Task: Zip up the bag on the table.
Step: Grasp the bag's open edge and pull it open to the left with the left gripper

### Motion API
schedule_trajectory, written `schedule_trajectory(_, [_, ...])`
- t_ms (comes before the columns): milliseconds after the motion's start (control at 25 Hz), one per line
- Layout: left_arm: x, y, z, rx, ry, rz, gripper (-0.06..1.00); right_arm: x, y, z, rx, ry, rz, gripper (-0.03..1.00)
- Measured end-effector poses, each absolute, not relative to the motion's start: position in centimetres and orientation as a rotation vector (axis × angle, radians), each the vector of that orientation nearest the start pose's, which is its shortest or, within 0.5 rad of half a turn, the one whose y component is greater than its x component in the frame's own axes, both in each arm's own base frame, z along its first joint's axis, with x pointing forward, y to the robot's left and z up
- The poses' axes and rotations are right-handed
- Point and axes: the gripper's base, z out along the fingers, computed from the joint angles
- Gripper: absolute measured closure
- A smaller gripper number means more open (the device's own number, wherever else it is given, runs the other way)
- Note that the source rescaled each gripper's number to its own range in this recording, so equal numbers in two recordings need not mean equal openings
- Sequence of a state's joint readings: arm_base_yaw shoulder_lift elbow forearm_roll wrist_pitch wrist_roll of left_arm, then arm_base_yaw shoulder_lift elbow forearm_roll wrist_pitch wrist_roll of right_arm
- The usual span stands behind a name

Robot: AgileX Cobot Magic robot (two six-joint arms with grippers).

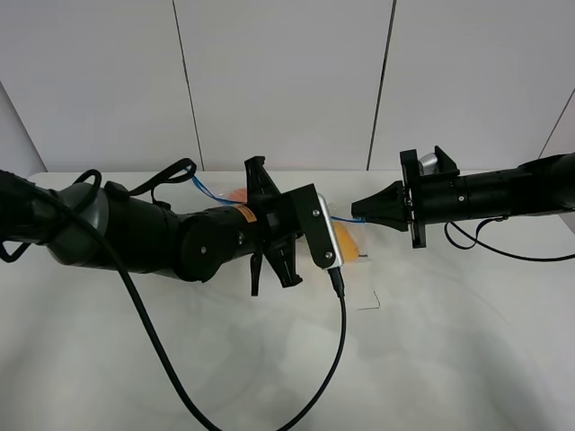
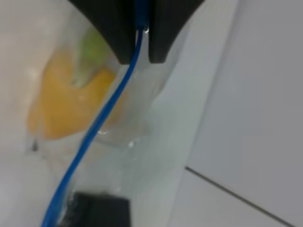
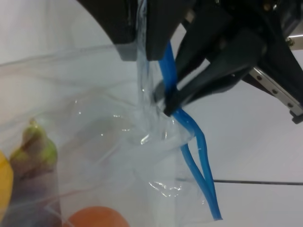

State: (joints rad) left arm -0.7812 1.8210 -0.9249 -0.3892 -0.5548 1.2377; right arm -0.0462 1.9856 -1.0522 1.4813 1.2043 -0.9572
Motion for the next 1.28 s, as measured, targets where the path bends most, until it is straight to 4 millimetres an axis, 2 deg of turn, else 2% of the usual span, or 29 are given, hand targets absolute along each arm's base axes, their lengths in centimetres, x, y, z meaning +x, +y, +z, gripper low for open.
schedule_trajectory(280, [28.5, -24.0, 19.4, 1.242, 1.237, 0.436, 0.94, 35.2, 6.9, 16.4, 0.094, 2.378, 1.679, 0.97])
schedule_trajectory(560, [30.6, -21.1, 19.3, 1.206, 1.289, 0.519, 0.94, 35.2, 6.9, 16.5, 0.094, 2.373, 1.679, 0.97])
schedule_trajectory(720, [32.2, -18.6, 19.3, 1.161, 1.337, 0.581, 0.94, 35.2, 6.8, 16.4, 0.087, 2.379, 1.675, 0.97])
schedule_trajectory(1280, [35.0, -12.6, 19.3, 1.071, 1.443, 0.730, 0.94, 35.2, 6.8, 16.4, 0.080, 2.385, 1.673, 0.97])
